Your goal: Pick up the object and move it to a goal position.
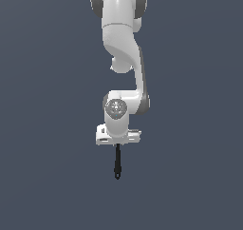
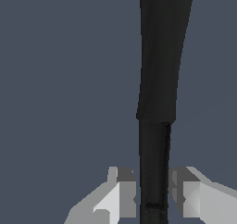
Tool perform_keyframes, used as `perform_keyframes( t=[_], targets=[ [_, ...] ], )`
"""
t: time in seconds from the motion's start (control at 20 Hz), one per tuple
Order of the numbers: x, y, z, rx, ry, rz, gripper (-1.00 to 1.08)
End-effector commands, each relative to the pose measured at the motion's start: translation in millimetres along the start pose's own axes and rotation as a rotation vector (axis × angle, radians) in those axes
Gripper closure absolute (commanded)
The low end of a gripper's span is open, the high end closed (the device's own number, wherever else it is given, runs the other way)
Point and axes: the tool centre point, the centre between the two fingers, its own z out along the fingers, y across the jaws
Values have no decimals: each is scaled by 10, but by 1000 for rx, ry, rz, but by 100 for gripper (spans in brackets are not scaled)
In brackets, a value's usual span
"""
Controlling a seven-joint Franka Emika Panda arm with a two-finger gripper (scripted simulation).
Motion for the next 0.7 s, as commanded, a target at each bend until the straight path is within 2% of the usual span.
perform_keyframes(
  t=[0.0, 0.35, 0.65],
  targets=[
    [3, -8, 1, 0, 1, -1, 108],
    [-1, -23, -25, 0, 0, 0, 108],
    [-11, -198, -224, 0, 0, 0, 108]
  ],
)
